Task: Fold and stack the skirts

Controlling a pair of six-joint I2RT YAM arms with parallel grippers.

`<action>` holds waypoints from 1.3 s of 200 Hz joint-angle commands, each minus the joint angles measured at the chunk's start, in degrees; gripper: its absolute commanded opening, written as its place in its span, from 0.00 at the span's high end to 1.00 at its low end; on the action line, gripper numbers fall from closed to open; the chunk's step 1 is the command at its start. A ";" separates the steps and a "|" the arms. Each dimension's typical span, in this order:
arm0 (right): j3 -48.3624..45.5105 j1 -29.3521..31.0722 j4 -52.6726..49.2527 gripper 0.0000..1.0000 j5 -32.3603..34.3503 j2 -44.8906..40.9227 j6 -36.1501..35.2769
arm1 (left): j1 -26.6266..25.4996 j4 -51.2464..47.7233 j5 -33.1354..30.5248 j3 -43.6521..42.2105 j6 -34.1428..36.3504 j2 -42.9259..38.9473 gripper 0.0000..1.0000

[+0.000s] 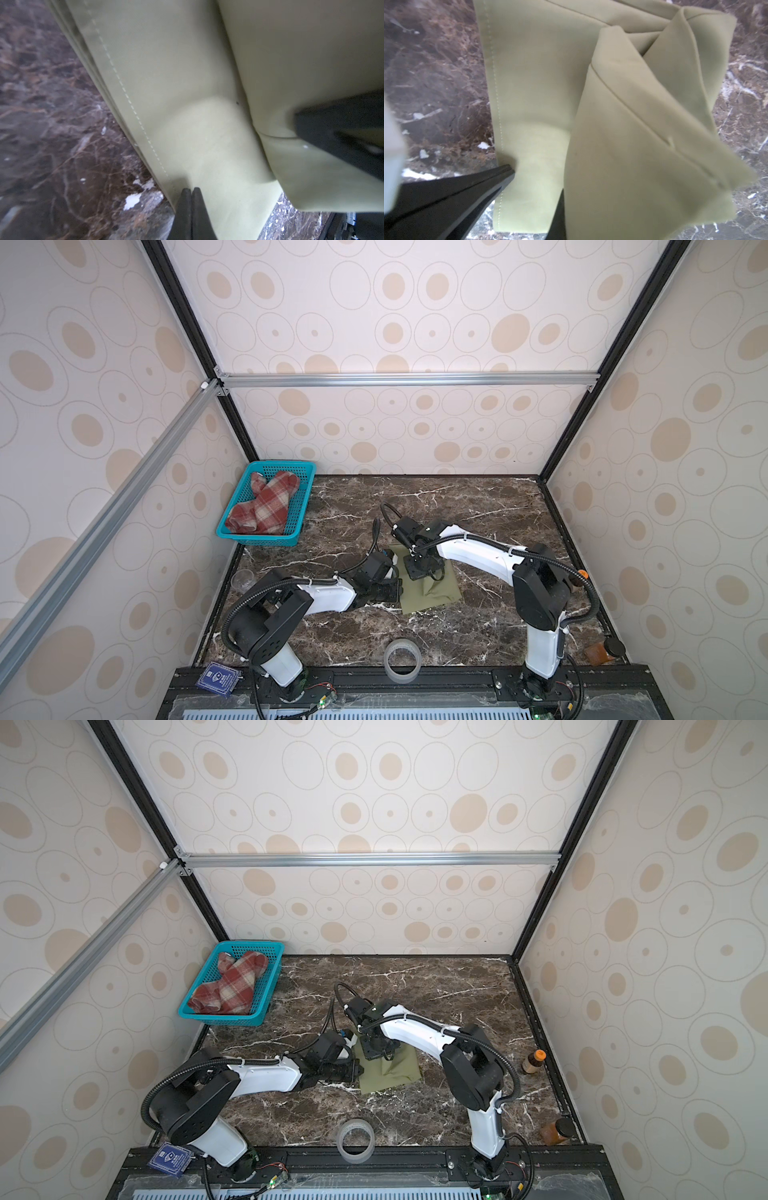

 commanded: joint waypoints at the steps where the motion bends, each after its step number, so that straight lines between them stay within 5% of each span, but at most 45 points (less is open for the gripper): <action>1: 1.65 0.57 -0.60 1.00 1.89 1.50 1.37 | -0.38 -0.08 -0.16 -1.07 -0.22 0.65 1.00; 175: 3.06 1.44 0.72 0.91 -0.40 4.35 4.35 | -0.23 4.29 0.83 -3.47 -3.05 -0.68 1.00; 260: 2.30 2.45 1.95 0.74 -2.13 3.30 5.35 | 0.10 3.16 -1.34 -4.63 -4.13 -3.91 1.00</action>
